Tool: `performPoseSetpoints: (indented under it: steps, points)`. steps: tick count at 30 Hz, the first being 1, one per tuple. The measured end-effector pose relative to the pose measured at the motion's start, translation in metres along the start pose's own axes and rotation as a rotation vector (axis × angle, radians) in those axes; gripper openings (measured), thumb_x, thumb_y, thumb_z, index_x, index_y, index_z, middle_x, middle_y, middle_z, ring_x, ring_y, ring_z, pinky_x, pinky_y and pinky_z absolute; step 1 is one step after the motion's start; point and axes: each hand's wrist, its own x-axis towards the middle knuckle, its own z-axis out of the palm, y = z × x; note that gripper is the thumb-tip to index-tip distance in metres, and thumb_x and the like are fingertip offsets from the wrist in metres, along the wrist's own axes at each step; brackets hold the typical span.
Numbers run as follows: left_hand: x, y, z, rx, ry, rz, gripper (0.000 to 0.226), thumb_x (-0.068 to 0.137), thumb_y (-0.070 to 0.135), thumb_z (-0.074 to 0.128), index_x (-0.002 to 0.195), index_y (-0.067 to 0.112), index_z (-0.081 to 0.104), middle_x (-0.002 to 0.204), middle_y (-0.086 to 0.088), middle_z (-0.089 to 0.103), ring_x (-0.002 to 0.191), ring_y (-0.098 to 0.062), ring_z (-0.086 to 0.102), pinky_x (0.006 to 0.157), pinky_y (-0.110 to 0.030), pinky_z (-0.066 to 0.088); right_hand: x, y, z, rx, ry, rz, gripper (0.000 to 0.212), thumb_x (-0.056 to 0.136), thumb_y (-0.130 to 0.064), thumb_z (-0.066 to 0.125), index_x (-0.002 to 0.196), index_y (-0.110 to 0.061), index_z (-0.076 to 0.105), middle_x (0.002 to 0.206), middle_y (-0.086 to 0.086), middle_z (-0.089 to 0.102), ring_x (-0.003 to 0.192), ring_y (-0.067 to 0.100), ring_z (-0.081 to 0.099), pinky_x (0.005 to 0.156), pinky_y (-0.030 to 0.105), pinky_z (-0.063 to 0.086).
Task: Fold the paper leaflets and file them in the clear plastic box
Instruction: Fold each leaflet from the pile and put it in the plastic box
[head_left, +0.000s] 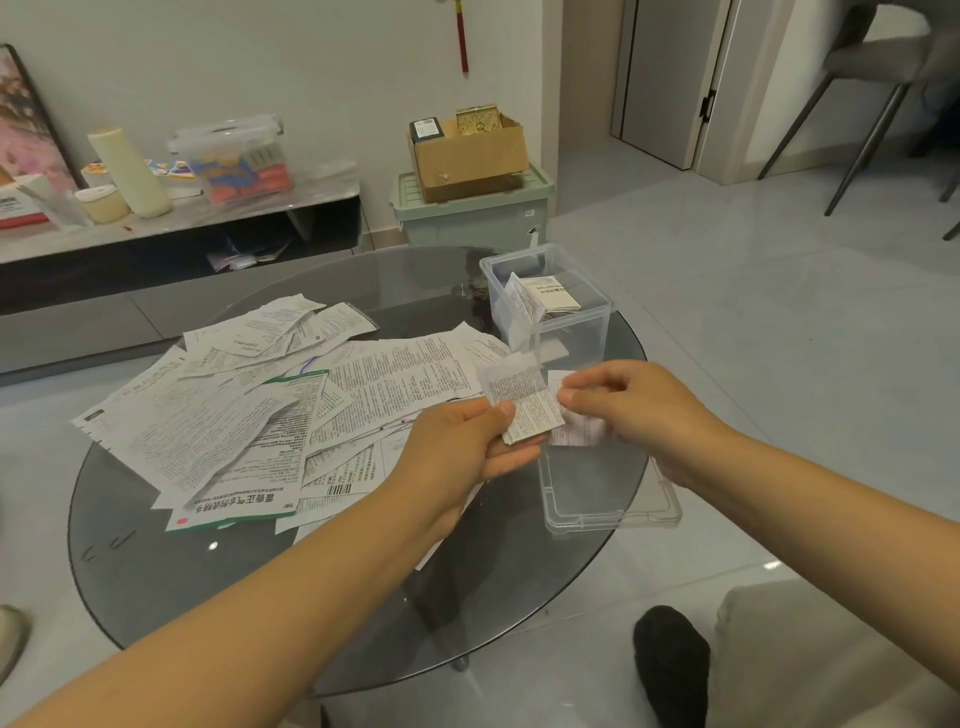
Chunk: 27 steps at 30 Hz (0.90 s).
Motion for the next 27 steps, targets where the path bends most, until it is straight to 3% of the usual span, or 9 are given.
performPoseSetpoints:
  steps: [3,5,7,14,17,20,24,27]
  points:
    - [0.001,0.002,-0.002,-0.004,0.029,-0.02,0.018,0.096,0.005,0.049,0.105,-0.004,0.062,0.091,-0.011,0.073,0.079,-0.02,0.072,0.067,-0.023,0.059,0.013,0.006,-0.004,-0.318,0.139,-0.118,0.035,0.079,-0.025,0.073,0.113,-0.018,0.063,0.101,0.001,0.053,0.084,0.012,0.053,0.071,0.02,0.04]
    - [0.003,0.001,-0.003,0.011,0.046,-0.027,0.02,0.096,0.006,0.05,0.108,-0.006,0.062,0.094,-0.012,0.073,0.08,-0.021,0.072,0.068,-0.025,0.059,0.018,0.011,-0.004,-0.478,0.135,-0.133,0.055,0.076,-0.032,0.076,0.125,-0.018,0.055,0.12,0.006,0.045,0.108,0.018,0.049,0.087,0.024,0.038]
    - [0.005,0.001,-0.004,0.03,0.051,-0.032,0.022,0.095,0.006,0.051,0.112,-0.006,0.061,0.098,-0.012,0.072,0.082,-0.021,0.072,0.07,-0.026,0.059,0.019,0.014,-0.001,-0.583,0.112,-0.116,0.065,0.074,-0.038,0.076,0.13,-0.018,0.05,0.127,0.007,0.041,0.122,0.022,0.04,0.095,0.029,0.038]
    - [0.006,-0.001,-0.006,0.144,-0.008,-0.057,0.019,0.095,0.008,0.052,0.109,0.003,0.064,0.099,-0.009,0.073,0.083,-0.019,0.072,0.072,-0.026,0.059,0.025,0.014,0.001,-0.65,0.079,-0.134,0.046,0.071,-0.037,0.079,0.102,-0.024,0.049,0.112,0.002,0.049,0.11,0.02,0.047,0.091,0.036,0.048]
    - [0.006,-0.001,-0.006,0.216,-0.039,-0.066,0.019,0.095,0.012,0.053,0.107,0.006,0.066,0.1,-0.005,0.073,0.088,-0.014,0.071,0.073,-0.025,0.058,0.025,0.015,-0.002,-0.56,0.086,-0.166,0.029,0.078,-0.027,0.074,0.093,-0.023,0.049,0.097,-0.003,0.054,0.091,0.015,0.054,0.077,0.029,0.05]
    - [0.005,0.001,-0.004,0.292,-0.053,-0.05,0.019,0.096,0.015,0.053,0.107,0.011,0.068,0.102,0.001,0.072,0.089,-0.008,0.065,0.071,-0.02,0.054,0.024,0.011,-0.007,-0.376,0.097,-0.185,0.013,0.082,-0.019,0.07,0.086,-0.021,0.058,0.08,-0.006,0.056,0.072,0.009,0.054,0.059,0.019,0.042]
    - [0.004,0.002,-0.002,0.407,-0.013,0.028,0.017,0.095,0.019,0.054,0.102,0.014,0.069,0.099,0.004,0.071,0.085,-0.009,0.06,0.073,-0.021,0.049,0.017,-0.001,-0.009,0.01,-0.057,-0.105,0.008,0.083,-0.008,0.068,0.082,-0.013,0.062,0.084,0.012,0.066,0.076,0.022,0.067,0.068,0.03,0.057]
    - [0.004,0.003,-0.002,0.486,0.039,0.125,0.015,0.091,0.021,0.06,0.104,0.017,0.066,0.074,0.013,0.067,0.071,-0.003,0.059,0.071,-0.022,0.046,0.013,-0.006,-0.009,0.112,-0.125,-0.075,0.004,0.085,-0.009,0.066,0.089,-0.009,0.065,0.09,0.016,0.068,0.078,0.023,0.07,0.068,0.027,0.059]
